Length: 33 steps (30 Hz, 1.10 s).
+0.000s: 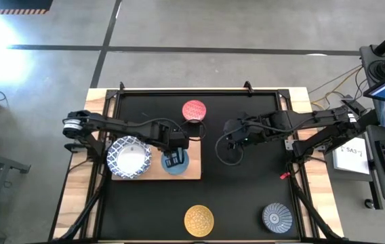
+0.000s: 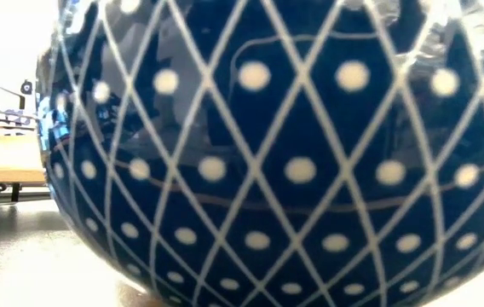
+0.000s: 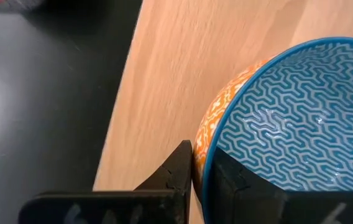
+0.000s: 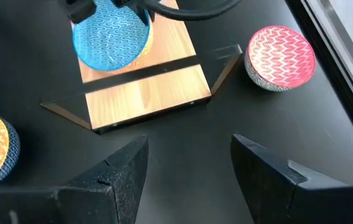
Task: Place and stack bowls onto a shelf
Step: Put the light blue bowl on the shelf, then stack the red bowl on top of the light blue bowl on the shelf
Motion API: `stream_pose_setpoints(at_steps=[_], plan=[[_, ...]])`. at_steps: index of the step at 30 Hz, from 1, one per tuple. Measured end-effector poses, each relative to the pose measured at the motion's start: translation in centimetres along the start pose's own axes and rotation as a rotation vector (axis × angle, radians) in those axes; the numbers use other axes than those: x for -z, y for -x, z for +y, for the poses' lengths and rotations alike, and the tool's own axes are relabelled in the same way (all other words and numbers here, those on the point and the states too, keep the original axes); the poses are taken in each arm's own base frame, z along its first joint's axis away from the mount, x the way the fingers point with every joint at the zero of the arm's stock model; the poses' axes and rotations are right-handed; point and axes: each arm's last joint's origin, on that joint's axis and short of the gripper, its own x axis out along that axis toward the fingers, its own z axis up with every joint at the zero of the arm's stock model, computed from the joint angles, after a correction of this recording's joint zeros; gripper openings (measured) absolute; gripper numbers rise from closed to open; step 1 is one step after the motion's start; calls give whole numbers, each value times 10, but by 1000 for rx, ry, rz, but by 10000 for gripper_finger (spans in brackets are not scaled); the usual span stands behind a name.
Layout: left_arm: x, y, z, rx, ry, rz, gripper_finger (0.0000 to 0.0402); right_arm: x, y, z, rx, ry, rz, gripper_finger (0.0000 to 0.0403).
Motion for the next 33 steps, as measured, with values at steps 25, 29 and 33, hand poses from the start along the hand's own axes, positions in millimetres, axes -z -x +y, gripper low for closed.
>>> stream_pose_setpoints(at_steps=[25,29,33], plan=[[3,-13,15,65,102,52,86,10,0,-3,27,85,100,216],[-4,1,15,67,98,45,112,12,1,-4,32,108,122,216],[-12,16,16,73,45,16,128,13,1,-5,39,119,137,216]])
